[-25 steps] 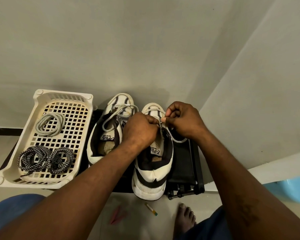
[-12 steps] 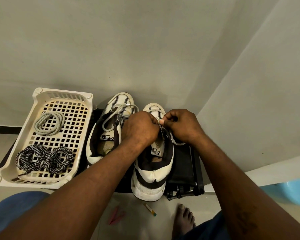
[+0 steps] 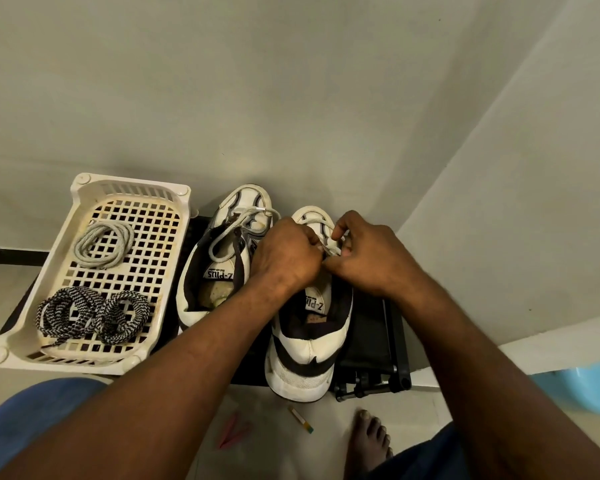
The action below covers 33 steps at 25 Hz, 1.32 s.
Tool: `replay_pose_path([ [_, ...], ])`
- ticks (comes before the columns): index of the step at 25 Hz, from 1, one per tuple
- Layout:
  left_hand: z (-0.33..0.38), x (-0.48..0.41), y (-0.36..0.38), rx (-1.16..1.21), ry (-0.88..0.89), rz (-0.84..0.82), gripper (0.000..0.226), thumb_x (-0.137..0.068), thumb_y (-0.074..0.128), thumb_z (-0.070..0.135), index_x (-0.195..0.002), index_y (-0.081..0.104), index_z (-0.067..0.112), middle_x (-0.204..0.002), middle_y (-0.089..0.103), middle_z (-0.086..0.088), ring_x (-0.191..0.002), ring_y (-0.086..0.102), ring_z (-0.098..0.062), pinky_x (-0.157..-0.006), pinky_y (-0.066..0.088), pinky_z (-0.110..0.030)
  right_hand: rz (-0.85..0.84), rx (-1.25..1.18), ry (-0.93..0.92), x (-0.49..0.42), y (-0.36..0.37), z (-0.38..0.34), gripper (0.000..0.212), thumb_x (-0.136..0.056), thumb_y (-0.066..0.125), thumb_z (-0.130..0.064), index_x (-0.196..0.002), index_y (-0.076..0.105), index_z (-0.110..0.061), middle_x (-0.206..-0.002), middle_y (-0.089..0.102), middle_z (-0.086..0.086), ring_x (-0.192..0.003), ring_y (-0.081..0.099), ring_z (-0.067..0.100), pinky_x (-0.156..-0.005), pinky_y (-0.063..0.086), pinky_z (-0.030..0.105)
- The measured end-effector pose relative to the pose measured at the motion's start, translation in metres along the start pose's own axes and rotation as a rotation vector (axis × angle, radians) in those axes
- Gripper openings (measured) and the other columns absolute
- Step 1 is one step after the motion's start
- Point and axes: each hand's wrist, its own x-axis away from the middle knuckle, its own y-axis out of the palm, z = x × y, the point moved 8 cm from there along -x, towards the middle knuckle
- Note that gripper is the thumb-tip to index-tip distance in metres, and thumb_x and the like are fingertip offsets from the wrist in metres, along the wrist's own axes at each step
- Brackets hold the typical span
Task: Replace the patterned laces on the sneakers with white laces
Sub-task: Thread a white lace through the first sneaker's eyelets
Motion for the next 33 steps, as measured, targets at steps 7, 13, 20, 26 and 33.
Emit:
replay_pose_path([
  [7,0.023,0.001,-0.014,-0.016,0.204,-0.058,0.009,-0.091,0.065,0.017,-0.088,0.074,0.017,-0.111,0.057,0.003,-0.101,0.061,-0.016,-0.086,0.048,-0.030,0.153,0.045,0.082,-0.004,0.006,0.005,0.028,-0.089,0.066,-0.026,-0.114,0.054,-0.020,-0.083,0.058,-0.002,-0.087,0.060,0.026,-0.070,0.044,0.033],
  [13,0.055,0.045,-0.053,0.803,0.188,-0.414,0.016,-0.104,0.053,0.009,-0.100,0.064,-0.002,-0.088,0.075,-0.018,-0.081,0.075,-0.031,-0.076,0.062,-0.041,0.149,0.055,0.151,-0.003,0.002,0.018,0.029,-0.089,0.069,-0.033,-0.107,0.051,-0.020,-0.081,0.051,-0.003,-0.070,0.048,0.016,-0.055,0.035,0.030],
  [20,0.023,0.035,-0.084,-0.047,0.077,-0.060,0.022,-0.097,0.061,0.033,-0.091,0.073,0.017,-0.082,0.070,-0.004,-0.079,0.065,-0.020,-0.071,0.051,-0.032,0.155,-0.042,0.151,-0.007,0.008,0.015,0.026,-0.089,0.070,-0.034,-0.106,0.053,-0.023,-0.082,0.058,-0.004,-0.078,0.053,0.015,-0.057,0.038,0.027],
  [26,0.028,0.044,-0.051,-0.613,0.141,-0.209,0.046,-0.089,0.066,0.062,-0.071,0.050,0.023,-0.078,0.054,0.000,-0.078,0.055,-0.021,-0.068,0.042,-0.033,0.147,-0.061,0.163,-0.011,0.011,0.018,0.028,-0.090,0.070,-0.036,-0.108,0.054,-0.022,-0.083,0.059,-0.005,-0.074,0.047,0.004,-0.058,0.037,0.025],
  [33,0.055,0.065,-0.058,-0.814,0.233,-0.214,0.018,-0.094,0.063,0.035,-0.102,0.064,0.018,-0.075,0.041,0.001,-0.080,0.054,-0.022,-0.071,0.050,-0.037,0.140,-0.058,0.166,-0.012,0.013,0.021,0.024,-0.090,0.070,-0.026,-0.107,0.054,-0.021,-0.087,0.061,-0.003,-0.073,0.043,0.004,-0.058,0.036,0.023],
])
